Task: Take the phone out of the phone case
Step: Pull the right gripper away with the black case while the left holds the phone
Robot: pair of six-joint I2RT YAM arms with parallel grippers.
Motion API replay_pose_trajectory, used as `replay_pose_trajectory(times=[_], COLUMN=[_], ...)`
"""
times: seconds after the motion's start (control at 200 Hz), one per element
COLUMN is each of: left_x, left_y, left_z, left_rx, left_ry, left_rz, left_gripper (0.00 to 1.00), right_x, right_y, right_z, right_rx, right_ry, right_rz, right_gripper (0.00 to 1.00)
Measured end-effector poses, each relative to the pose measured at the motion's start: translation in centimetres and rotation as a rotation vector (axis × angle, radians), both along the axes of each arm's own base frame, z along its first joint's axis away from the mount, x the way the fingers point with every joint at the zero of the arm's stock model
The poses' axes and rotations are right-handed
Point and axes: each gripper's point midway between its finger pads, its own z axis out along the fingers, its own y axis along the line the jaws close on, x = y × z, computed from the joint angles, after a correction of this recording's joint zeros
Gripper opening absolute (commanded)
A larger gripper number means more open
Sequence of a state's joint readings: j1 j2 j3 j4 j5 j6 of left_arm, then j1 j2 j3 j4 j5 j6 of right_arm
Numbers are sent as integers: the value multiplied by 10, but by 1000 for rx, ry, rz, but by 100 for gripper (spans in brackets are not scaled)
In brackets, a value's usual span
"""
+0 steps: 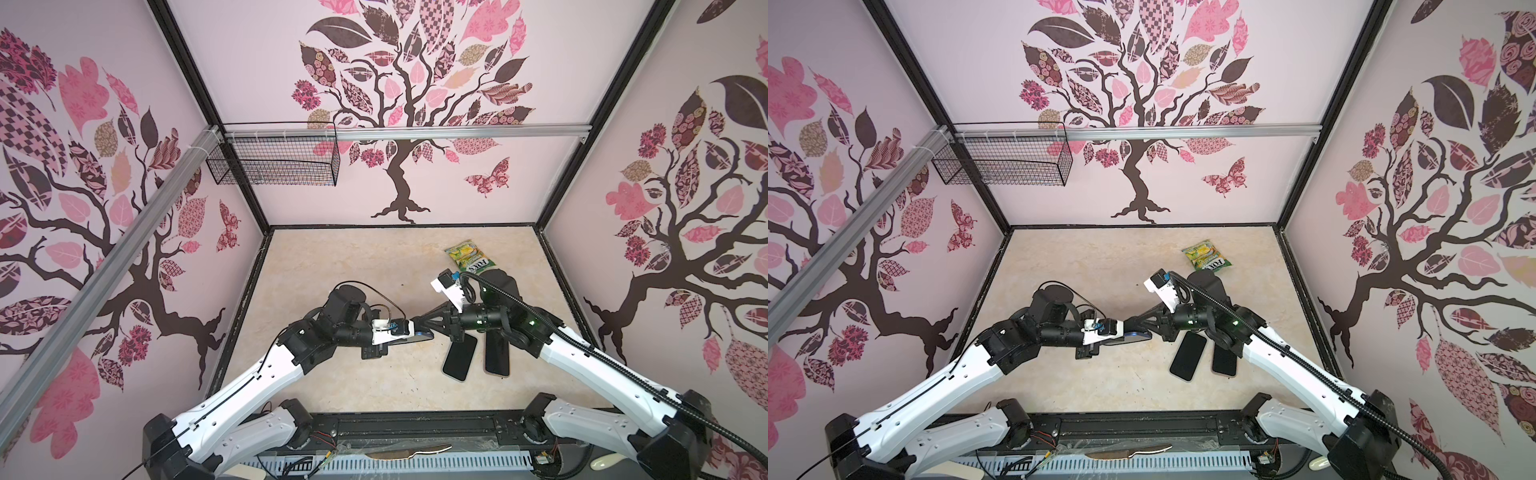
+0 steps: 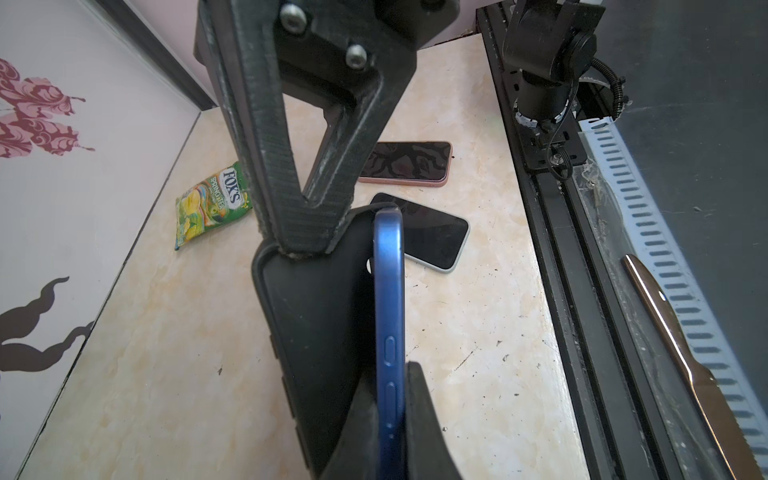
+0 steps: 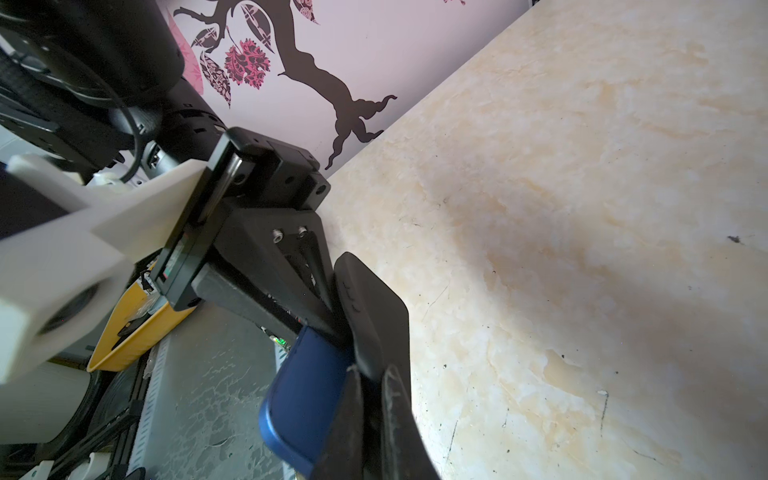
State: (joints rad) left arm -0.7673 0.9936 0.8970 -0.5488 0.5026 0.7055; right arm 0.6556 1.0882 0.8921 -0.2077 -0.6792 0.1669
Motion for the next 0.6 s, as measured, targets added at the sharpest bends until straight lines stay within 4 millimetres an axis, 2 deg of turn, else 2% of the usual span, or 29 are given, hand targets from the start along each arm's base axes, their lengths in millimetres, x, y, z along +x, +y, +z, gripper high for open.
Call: replay_pose_trajectory(times=[0.245,0.4,0.6], left_x=[0,-32,-41], left_y=[0,-13,-15], left_z=[-1,11,14], left_rx=[-1,-71,-94], left_ry=[7,39,55], left_rz=[0,-169,-218], left_gripper=[0,0,0], right_x=[10,45,64], right_y=[1,-13,-24], right_z=[-3,-18,-26], right_rx=[-36,-115,-151], right_ry=[28,22,35], right_rz=[-36,-189,-269], right_gripper=[0,0,0])
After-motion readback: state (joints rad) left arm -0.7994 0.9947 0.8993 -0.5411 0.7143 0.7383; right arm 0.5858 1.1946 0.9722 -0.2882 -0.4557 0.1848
